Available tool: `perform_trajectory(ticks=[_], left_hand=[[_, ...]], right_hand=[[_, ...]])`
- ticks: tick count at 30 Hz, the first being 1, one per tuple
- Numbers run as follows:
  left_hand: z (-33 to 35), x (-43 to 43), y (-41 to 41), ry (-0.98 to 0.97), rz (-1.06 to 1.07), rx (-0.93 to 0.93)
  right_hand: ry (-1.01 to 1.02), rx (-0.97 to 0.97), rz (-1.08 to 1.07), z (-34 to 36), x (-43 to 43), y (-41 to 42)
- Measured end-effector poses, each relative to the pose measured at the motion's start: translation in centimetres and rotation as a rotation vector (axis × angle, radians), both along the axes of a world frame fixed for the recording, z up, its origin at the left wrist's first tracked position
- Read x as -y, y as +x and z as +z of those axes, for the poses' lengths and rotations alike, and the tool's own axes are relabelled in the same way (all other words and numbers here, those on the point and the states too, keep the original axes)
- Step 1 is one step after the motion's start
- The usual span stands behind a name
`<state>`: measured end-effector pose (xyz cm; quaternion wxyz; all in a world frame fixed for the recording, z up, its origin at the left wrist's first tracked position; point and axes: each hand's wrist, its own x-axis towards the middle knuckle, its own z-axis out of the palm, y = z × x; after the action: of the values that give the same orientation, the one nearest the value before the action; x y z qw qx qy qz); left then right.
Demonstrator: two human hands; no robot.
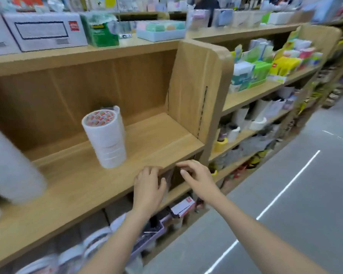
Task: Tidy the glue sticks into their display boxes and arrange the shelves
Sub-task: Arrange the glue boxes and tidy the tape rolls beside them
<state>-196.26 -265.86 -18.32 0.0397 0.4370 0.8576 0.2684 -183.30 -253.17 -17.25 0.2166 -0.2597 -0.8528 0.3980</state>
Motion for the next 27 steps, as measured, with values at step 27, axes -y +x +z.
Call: perform_trajectory(ticks=[27], left_hand=[[4.5,-39.8,11.2,0.201,0.148,-0.530]], right_hand=[[0.493,-0.243,-0.264,3.7,-41.1,5.8]])
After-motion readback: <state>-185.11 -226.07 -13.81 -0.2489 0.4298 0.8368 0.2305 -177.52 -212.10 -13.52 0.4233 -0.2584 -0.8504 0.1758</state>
